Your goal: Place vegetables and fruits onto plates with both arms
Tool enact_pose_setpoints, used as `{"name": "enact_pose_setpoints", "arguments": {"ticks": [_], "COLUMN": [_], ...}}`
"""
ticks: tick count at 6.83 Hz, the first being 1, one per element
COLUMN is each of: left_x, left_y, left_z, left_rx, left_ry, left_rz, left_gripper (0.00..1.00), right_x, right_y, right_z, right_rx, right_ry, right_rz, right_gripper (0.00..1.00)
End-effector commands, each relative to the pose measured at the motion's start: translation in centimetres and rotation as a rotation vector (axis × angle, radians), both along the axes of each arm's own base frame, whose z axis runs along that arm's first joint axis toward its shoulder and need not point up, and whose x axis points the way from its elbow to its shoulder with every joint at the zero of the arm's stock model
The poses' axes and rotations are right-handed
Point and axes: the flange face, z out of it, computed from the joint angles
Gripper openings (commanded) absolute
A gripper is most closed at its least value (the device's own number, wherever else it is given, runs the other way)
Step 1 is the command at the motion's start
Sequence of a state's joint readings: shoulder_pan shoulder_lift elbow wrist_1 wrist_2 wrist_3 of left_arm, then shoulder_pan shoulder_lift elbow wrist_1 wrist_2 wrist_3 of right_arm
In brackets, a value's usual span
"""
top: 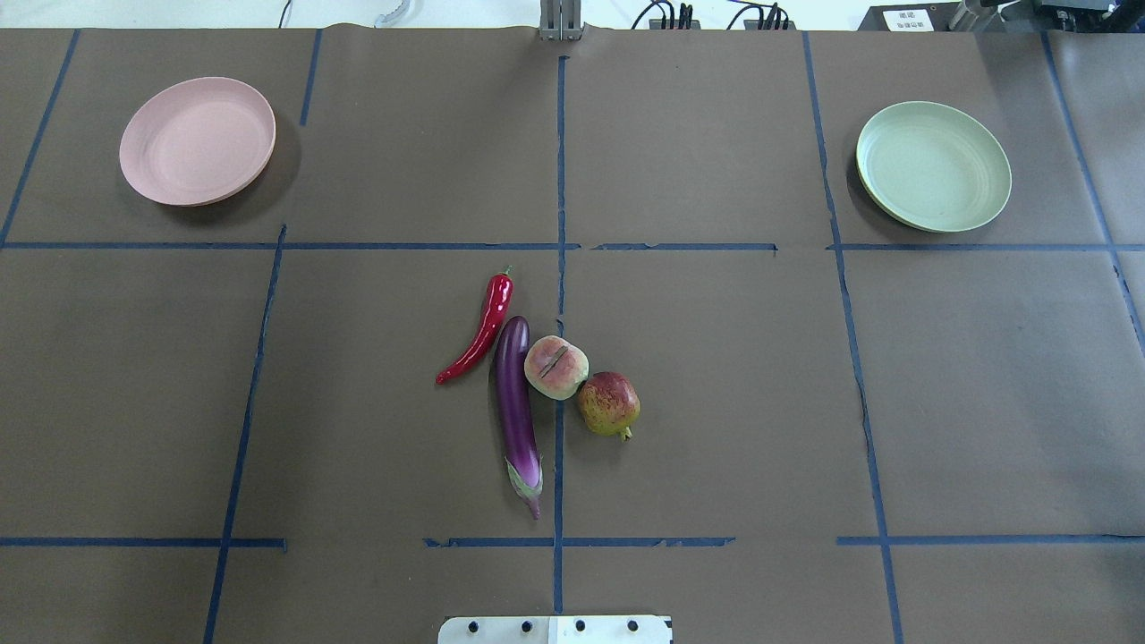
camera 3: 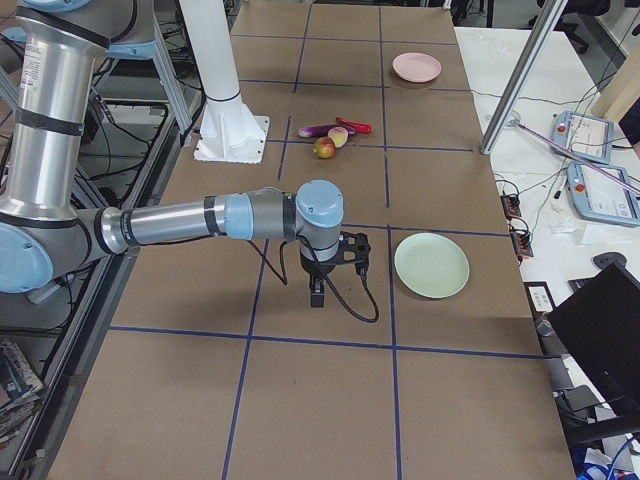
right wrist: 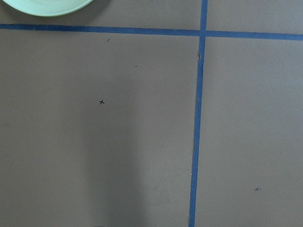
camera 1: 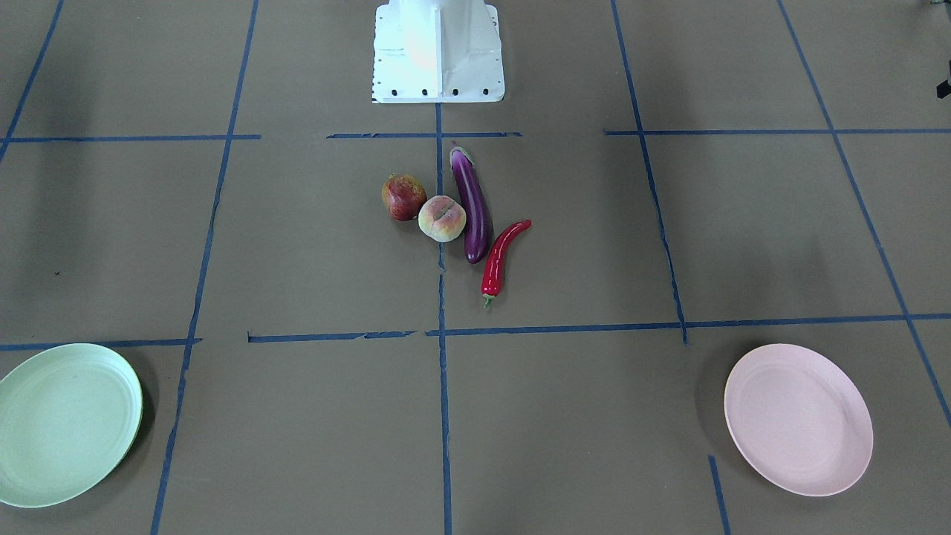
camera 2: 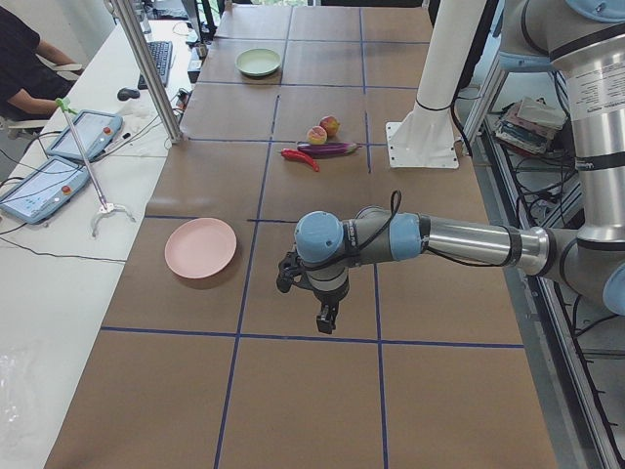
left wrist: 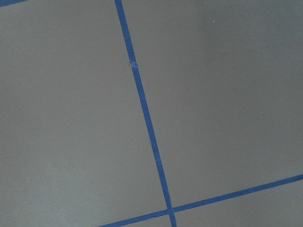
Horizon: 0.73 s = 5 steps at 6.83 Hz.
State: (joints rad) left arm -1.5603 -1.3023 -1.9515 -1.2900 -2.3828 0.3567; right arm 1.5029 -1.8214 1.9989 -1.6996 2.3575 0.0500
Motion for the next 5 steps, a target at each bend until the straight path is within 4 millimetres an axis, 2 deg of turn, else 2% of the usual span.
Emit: {"name": "enact_pose_setpoints", "arguments": {"ticks": [1,2,4,5], "left_x": [-0.06,-0.14,-0.87,-0.81], "left_y": [-0.79,-0.22,-0.13,-0.15], "left_z": [-0.71,-1.06,-0.44,-0.50], "left_rx": [0.017,0.020,0.028,0.027], "left_ry": [-0.028,-0.030,-0.133,-0.127], "left_rz": [0.005,0.004,0.021,0.018], "left_gripper": [1.00,1.00,1.00,1.00], "right_x": [-0.22,-0.29,-0.53,-1.01], "right_y": [-0.01,-0.02,-0.04,-0.28], "right_z": [0.30,0.27,0.20,-0.06], "right_rx": [-0.002,-0.002,0.000,0.008], "right_ry": [0.000,-0.002,-0.002,-0.001], "right_rz": [-0.006,-0.007,-0.013,-0.026], "right_gripper": [1.00,1.00,1.00,1.00]}}
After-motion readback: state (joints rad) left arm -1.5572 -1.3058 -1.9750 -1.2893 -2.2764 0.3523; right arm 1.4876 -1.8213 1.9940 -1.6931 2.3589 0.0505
